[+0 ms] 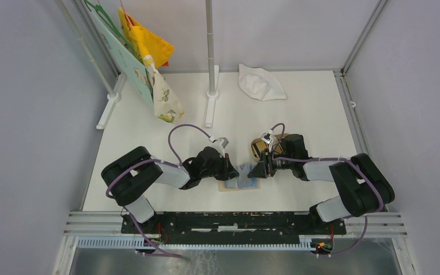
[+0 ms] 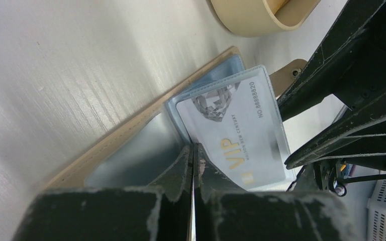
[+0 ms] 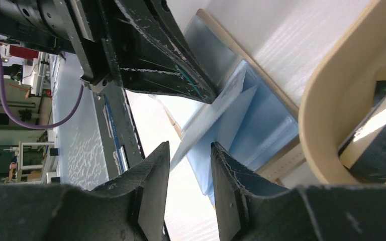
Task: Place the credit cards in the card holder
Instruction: Turn over the card slot in the card holder.
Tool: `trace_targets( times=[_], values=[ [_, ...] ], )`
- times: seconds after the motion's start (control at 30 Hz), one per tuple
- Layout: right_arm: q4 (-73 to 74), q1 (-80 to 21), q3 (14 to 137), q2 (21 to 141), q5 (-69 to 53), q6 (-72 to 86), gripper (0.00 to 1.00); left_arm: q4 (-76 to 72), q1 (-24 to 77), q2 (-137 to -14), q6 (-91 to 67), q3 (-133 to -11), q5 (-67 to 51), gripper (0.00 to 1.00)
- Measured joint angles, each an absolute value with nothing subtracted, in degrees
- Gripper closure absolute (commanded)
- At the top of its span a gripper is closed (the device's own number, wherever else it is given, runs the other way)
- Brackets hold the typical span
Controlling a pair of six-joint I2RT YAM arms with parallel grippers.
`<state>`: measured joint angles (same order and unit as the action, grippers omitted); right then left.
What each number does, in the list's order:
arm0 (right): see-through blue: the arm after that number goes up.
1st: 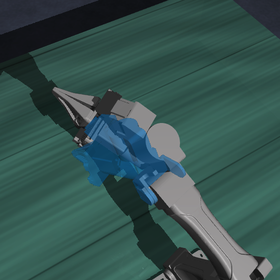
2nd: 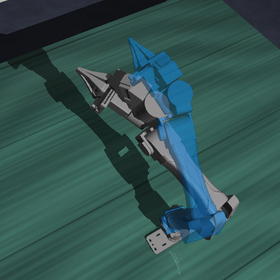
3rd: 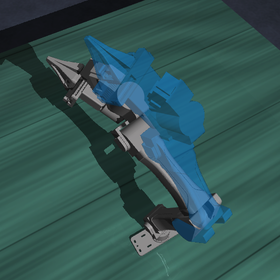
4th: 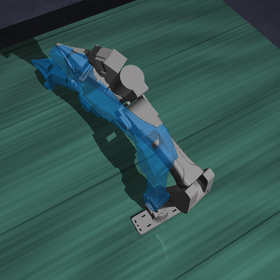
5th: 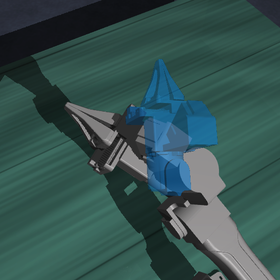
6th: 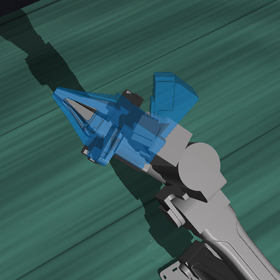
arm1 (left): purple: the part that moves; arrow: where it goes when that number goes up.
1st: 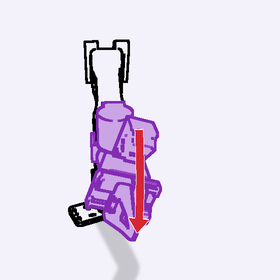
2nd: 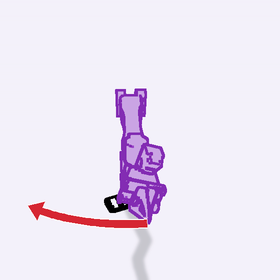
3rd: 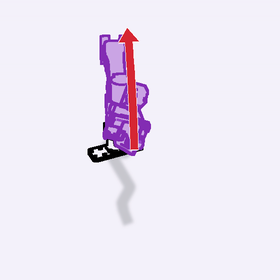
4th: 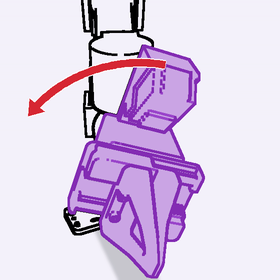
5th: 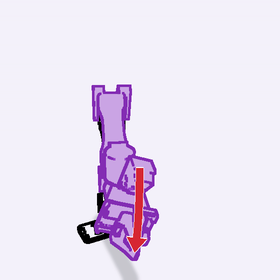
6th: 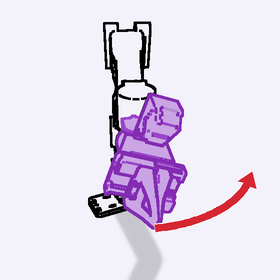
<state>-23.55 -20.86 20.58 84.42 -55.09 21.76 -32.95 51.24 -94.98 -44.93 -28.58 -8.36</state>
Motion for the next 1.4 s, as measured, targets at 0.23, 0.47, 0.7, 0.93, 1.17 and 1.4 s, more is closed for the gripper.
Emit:
trace_targets(
  times=[0.23,0.47,0.7,0.93,1.17,1.4],
  values=[
    [-25.2,-21.4,20.6,84.5,-56.6,23.9,0.56,-33.5,51.2,-95.2,-44.9,-28.6,-9.0,0.95],
    [-26.8,-21.7,20.6,84.8,-56.8,25.1,0.56,-35.1,51.2,-95.9,-45.0,-28.4,-10.4,0.91],
    [-28.5,-22.5,20.5,85.4,-57.5,26.6,0.51,-37.0,51.2,-96.0,-45.5,-27.5,-12.2,0.84],
    [-30.6,-23.7,20.5,85.6,-59.2,27.8,0.49,-42.5,50.1,-97.1,-47.8,-25.3,-15.6,0.78],
    [-31.0,-24.4,20.5,86.5,-60.0,28.2,0.53,-48.6,48.5,-97.9,-50.7,-22.9,-18.7,0.64],
    [-31.3,-25.3,20.5,87.1,-61.1,28.3,0.50,-50.6,47.9,-97.9,-51.6,-21.9,-19.7,0.58]
  ],
)
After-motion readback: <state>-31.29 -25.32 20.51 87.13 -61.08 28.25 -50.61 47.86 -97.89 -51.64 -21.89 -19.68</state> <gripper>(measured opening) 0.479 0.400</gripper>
